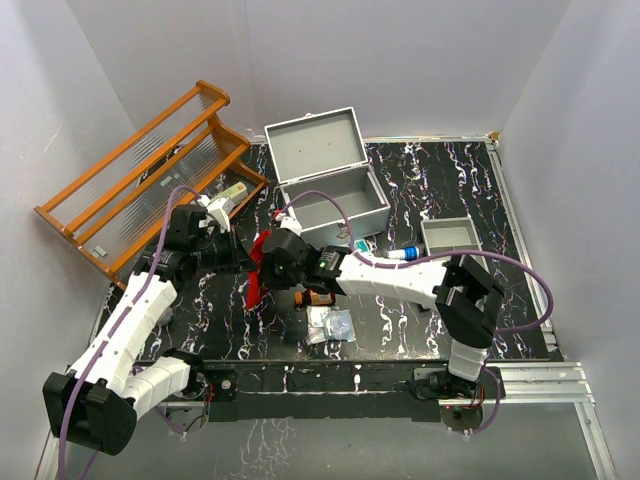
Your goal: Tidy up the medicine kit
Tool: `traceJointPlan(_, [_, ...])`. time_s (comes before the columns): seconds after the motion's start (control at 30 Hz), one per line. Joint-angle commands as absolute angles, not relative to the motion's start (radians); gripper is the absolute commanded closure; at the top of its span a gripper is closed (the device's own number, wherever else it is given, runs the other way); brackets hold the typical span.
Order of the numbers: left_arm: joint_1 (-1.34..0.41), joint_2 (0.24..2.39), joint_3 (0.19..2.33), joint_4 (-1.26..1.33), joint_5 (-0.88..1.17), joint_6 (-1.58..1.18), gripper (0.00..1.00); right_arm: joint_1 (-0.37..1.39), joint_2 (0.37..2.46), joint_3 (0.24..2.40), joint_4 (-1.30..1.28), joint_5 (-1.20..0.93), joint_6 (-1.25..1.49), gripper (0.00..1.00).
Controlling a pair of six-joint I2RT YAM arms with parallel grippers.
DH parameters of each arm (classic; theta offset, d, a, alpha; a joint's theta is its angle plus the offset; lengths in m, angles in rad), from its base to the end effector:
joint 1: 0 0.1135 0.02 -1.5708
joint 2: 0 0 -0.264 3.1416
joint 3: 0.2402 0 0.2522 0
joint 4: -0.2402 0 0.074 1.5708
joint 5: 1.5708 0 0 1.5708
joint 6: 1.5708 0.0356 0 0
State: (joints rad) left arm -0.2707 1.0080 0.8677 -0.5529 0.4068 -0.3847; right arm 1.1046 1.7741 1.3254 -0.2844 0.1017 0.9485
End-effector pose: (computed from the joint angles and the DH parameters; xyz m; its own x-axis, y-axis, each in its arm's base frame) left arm 0.2007 -0.0703 0.2938 -0.7729 -0.1432 -0.6181 0.2684 0.8090 -0.5230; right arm 0.1836 0.3569 0.2466 -0.8699 0.0697 -0.4884 -0.2538 0.7857 0.5642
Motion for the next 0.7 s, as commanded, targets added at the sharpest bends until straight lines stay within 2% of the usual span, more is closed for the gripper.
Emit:
traceJointPlan(0.0, [-0.274,0.971,0.880,-0.523,0.444,-0.383,1.00,1.104,1.799,1.362,-0.281,0.107,0.951,0.94])
traceJointPlan(0.2, [-0.273,0.968,0.879,-0.534,0.436,-0.382,1.00,1.103,1.794,1.376,-0.293,0.119,0.953,0.92])
traceJointPlan(0.33, [-0.274,0.971,0.874,-0.558,0.389,-0.374,1.00,1.098,1.710,1.371,-0.293,0.150,0.943,0.82])
traceJointPlan(0.57, [-0.273,1.021,0.896,-0.594,0.356,-0.365,1.00,1.083,1.525,1.301,-0.331,0.122,0.897,0.58])
traceJointPlan(0.67, [-0.274,1.038,0.900,-0.588,0.357,-0.378,1.00,1.082,1.448,1.243,-0.363,0.138,0.881,0.56])
